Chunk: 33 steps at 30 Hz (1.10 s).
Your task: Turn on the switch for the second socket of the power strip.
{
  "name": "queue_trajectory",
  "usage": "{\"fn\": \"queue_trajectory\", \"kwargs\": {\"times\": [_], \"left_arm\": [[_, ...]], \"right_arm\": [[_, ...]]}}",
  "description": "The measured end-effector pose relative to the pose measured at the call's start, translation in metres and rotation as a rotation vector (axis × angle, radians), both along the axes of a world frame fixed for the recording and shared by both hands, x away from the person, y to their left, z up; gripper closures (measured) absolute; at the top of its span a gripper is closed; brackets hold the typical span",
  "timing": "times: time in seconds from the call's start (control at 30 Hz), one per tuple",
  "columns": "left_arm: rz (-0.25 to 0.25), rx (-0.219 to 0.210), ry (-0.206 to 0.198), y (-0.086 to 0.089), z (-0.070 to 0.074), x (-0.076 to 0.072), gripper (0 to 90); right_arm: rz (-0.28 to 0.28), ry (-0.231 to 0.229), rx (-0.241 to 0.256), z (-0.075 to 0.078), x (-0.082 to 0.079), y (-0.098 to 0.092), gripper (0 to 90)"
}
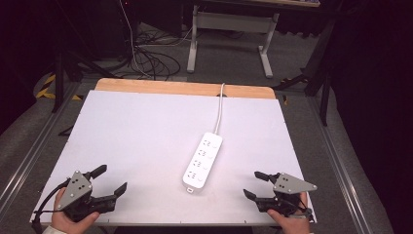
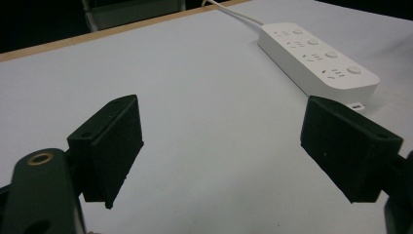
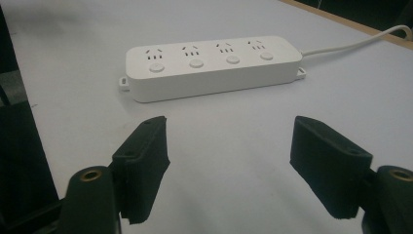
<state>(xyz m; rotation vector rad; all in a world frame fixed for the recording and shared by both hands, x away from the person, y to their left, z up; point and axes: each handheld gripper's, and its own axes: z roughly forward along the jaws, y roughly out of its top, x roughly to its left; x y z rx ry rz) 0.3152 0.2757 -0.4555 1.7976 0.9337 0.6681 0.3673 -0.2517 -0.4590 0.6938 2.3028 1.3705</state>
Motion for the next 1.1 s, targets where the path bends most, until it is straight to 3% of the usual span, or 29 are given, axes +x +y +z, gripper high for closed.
{"fn": "queue_trajectory", "kwargs": {"times": [0.37,0.47,0.8,1.1], "left_arm": [[0.016,0.024,-0.011,-0.002,0.001,-0.001,16.1],[0.033,0.097,-0.042,-0.006,0.001,-0.003,16.2],[0.018,0.053,-0.026,-0.006,0.002,-0.004,16.1],[0.020,0.057,-0.014,-0.006,0.004,-0.004,16.2]], "right_arm": [[-0.006,0.001,-0.004,0.001,-0.001,0.000,30.5],[-0.011,-0.002,-0.005,0.001,-0.001,0.001,30.8],[-0.020,-0.003,-0.016,0.005,-0.001,0.004,30.8],[-0.029,0.024,-0.038,0.019,0.006,0.011,32.9]]}}
